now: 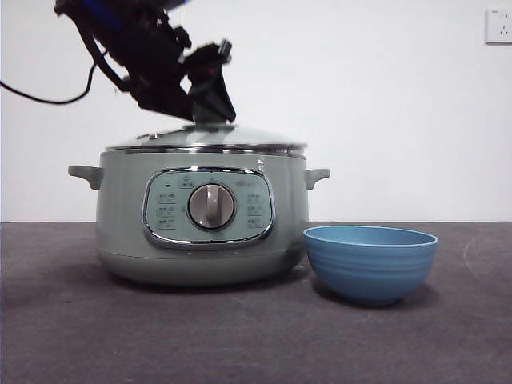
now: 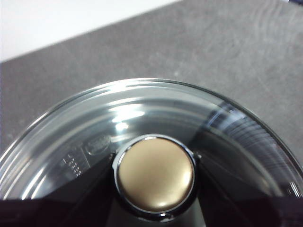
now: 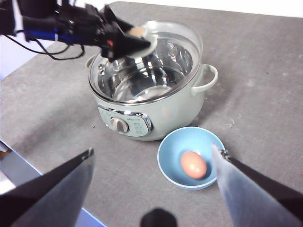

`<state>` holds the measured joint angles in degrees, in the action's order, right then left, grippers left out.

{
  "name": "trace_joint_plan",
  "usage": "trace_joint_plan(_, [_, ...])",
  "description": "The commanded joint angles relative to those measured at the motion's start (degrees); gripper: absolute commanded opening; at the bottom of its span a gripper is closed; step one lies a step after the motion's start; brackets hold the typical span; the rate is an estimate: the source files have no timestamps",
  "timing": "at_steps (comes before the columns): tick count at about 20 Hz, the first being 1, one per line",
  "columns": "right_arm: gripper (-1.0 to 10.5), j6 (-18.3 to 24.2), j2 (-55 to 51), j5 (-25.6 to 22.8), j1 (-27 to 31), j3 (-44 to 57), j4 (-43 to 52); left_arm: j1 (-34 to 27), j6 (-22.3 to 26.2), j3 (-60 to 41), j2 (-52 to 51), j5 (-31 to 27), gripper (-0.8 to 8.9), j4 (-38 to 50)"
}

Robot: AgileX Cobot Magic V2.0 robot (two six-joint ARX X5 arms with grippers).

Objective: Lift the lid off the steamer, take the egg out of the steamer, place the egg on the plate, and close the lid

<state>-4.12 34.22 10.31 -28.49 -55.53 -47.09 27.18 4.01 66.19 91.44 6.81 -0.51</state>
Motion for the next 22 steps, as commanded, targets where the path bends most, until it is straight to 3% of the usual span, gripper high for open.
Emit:
trace_joint_plan(1, [4.2,-0.55,-0.11,-0.07,-0.13,0.09,0.15,0.22,0.48,0.74,-0.46,-0.7,-0.09,2.25])
trace_joint_plan(14, [4.2,-0.55,-0.11,0.13,-0.13,0.09,-0.46,0.15,0.48,0.74,-0.31,-0.59,0.17,-6.14])
trace_joint_plan(15, [4.2,-0.55,-0.11,0.2,-0.13,0.09,-0.83,0.15,0.46,0.74,-0.31,-0.59,1.03,-6.91])
trace_joint_plan(17, [4.2,-0.55,-0.11,0.2,-0.13,0.09,-1.73,0.15,0.46,0.74,-0.31,-0.63,4.18,-7.28])
trace_joint_plan(18, [4.2,-0.52,-0.11,0.2,-0.13,0.09,-1.92,0.15,0.44,0.77,-0.33,-0.63,4.98,-7.15])
trace_joint_plan(22, [4.2,-0.52,-0.11,0.2,-0.13,0.09,-2.29,0.11,0.48,1.18,-0.33,-0.72,5.04,-6.99])
